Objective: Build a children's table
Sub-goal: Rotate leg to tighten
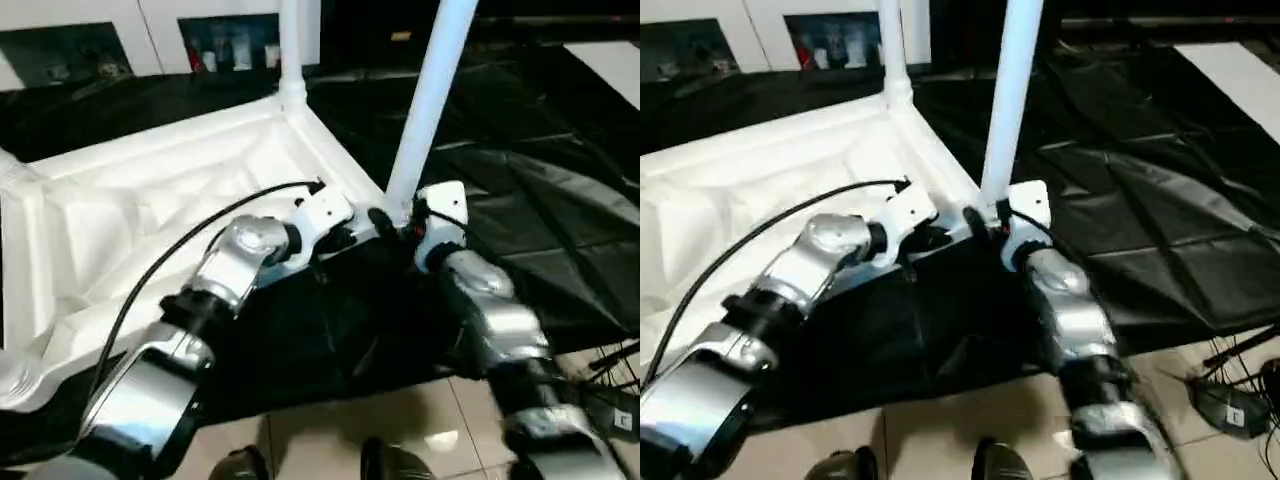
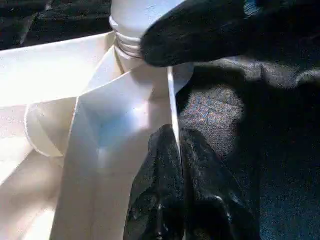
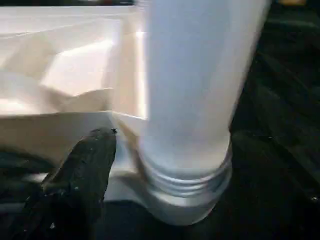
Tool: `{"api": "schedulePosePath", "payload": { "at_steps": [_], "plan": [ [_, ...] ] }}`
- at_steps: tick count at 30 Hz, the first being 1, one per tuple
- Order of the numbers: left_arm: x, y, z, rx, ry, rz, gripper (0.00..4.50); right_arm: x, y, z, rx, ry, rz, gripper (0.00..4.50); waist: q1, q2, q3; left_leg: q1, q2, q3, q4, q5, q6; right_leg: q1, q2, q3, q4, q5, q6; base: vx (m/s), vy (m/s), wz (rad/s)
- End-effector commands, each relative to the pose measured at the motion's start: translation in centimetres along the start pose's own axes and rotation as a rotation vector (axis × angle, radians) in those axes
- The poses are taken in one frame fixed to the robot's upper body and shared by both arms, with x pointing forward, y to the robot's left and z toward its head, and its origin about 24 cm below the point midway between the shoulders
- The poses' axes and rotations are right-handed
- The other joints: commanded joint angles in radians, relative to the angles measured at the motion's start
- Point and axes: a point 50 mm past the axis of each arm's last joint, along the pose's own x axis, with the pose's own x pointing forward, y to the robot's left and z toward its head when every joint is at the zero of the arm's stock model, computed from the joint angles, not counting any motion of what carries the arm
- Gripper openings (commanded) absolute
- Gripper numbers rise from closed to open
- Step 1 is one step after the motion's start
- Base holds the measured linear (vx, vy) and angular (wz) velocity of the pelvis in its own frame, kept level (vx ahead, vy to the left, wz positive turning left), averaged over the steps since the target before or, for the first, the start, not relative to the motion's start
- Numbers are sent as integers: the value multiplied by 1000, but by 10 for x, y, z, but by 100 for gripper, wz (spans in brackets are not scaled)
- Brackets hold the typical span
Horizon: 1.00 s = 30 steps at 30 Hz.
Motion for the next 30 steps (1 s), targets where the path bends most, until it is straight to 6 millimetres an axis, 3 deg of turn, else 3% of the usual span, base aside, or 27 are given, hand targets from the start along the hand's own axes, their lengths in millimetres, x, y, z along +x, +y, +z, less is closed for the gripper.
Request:
{"api": "schedulePosePath", "payload": {
  "at_steps": [1, 6, 7, 8, 12, 15, 19, 23, 28, 30],
  "plan": [
    [-5, -8, -32, -27, 125, -39, 0, -6, 2, 8, -38, 15, 84, 422, 5, -12, -73, 2, 23, -8, -57, -166, 100, 64, -36, 34, -57, -176, -218, 0, 0, 0],
    [-17, -15, -33, 14, 92, -150, 0, -27, -15, 9, -137, 99, 201, 422, 8, -10, -76, 2, 24, -5, -51, -129, 119, 67, -35, 33, -49, -107, -262, 0, 0, 0],
    [-23, -23, -31, 61, 56, -249, 0, -35, -17, 9, -175, 108, 279, 422, 11, -10, -76, 3, 26, -5, -51, -134, 123, 68, -37, 34, -50, -105, -266, 0, 0, 0],
    [-27, -28, -31, 88, 38, -303, 0, -39, -18, 9, -195, 112, 321, 422, 10, -11, -76, 0, 27, -5, -50, -128, 127, 70, -36, 35, -45, -82, -269, 0, 0, 0],
    [-41, -44, -36, 95, 46, -492, 0, -57, -11, 5, -223, 143, 525, 422, 11, -6, -74, 9, 34, -1, -50, -129, 143, 63, -34, 35, -39, -57, -294, 0, 0, 0],
    [-44, -47, -36, 99, 49, -515, 0, -61, -7, 4, -221, 156, 565, 422, 14, -3, -71, 15, 36, -2, -53, -167, 117, 59, -36, 35, -46, -127, -292, 0, 0, 0],
    [-47, -47, -36, 100, 54, -514, 0, -65, 2, 0, -232, 196, 644, 422, 20, -2, -70, 22, 38, 1, -54, -169, 104, 54, -33, 38, -45, -133, -284, 0, 0, 0],
    [-50, -46, -36, 105, 56, -511, 0, -63, 4, -1, -216, 189, 664, 422, 22, -6, -71, 14, 34, -1, -52, -174, 95, 59, -38, 38, -45, -158, -269, 0, 0, 0],
    [-51, -45, -35, 105, 58, -510, 0, -63, 4, -2, -215, 194, 680, 422, 21, -6, -76, 13, 33, -1, -48, -129, 108, 62, -36, 37, -38, -103, -277, 0, 0, 0],
    [-52, -45, -35, 105, 62, -507, 0, -64, 4, -4, -223, 210, 689, 396, 21, -6, -77, 13, 33, -1, -46, -120, 118, 62, -35, 37, -34, -76, -287, 0, 0, 0]
  ]
}}
